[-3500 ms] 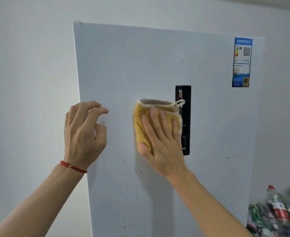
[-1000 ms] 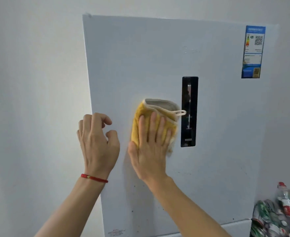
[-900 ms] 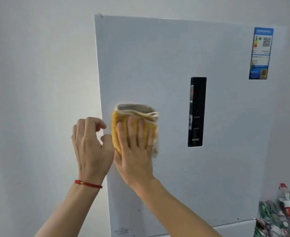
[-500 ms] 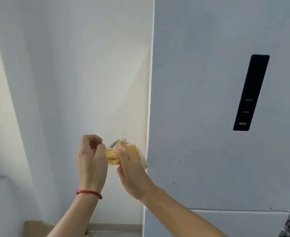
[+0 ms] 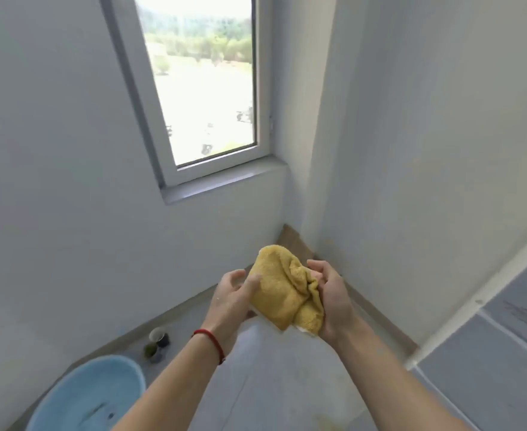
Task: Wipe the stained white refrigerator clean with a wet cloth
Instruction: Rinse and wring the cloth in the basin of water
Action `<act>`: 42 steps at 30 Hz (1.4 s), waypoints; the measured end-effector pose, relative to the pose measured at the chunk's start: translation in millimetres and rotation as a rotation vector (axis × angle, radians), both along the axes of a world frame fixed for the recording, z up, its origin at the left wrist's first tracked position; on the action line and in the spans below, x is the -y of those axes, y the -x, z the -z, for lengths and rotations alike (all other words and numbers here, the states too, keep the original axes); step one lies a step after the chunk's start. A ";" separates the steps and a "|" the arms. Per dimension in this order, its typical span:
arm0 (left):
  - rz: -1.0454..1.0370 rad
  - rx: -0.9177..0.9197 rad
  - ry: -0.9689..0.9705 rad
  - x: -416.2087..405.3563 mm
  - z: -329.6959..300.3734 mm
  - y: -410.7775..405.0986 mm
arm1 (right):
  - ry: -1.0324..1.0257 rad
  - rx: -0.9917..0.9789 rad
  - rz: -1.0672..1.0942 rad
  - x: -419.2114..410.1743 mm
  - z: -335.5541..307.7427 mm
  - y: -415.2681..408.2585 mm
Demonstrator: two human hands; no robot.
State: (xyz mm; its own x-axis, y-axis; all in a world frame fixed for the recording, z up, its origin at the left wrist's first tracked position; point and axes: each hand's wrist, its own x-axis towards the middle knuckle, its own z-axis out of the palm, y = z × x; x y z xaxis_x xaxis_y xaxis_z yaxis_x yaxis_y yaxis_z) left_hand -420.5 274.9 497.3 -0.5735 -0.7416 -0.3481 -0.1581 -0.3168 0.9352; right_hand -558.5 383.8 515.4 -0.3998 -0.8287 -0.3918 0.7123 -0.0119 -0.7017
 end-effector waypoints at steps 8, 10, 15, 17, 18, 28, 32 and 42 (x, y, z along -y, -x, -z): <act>-0.524 0.137 0.064 26.6 62.6 -215.1 | -0.234 -0.094 -0.516 94.5 71.7 -170.1; -0.616 0.210 0.096 34.9 79.4 -256.2 | -0.284 -0.239 -0.619 113.9 84.8 -197.1; -0.807 0.271 -0.088 80.2 149.2 -369.3 | -0.284 -0.632 -0.882 175.7 129.5 -282.4; -0.832 0.234 -0.186 101.5 175.6 -404.4 | -0.272 -0.794 -0.938 202.5 152.4 -313.3; -0.817 0.238 -0.241 114.8 189.7 -422.1 | -0.279 -0.865 -0.953 216.7 167.3 -330.3; -0.744 0.264 -0.653 209.3 291.8 -493.7 | -0.389 -1.470 -1.129 318.3 314.4 -404.3; -0.768 0.581 -0.550 238.0 380.9 -495.7 | -0.282 -1.493 -1.217 373.8 408.7 -413.5; -0.592 0.745 -0.383 307.2 675.7 -465.8 | -0.048 -1.743 -1.381 431.6 709.4 -400.2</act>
State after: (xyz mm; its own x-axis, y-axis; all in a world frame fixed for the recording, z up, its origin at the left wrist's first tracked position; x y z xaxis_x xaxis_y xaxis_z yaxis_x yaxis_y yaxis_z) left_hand 45.3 -32.3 -178.4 0.3075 -0.5996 -0.7388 -0.3788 -0.7894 0.4830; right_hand -158.3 -47.8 -194.0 0.3762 -0.8223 -0.4269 -0.8788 -0.1707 -0.4456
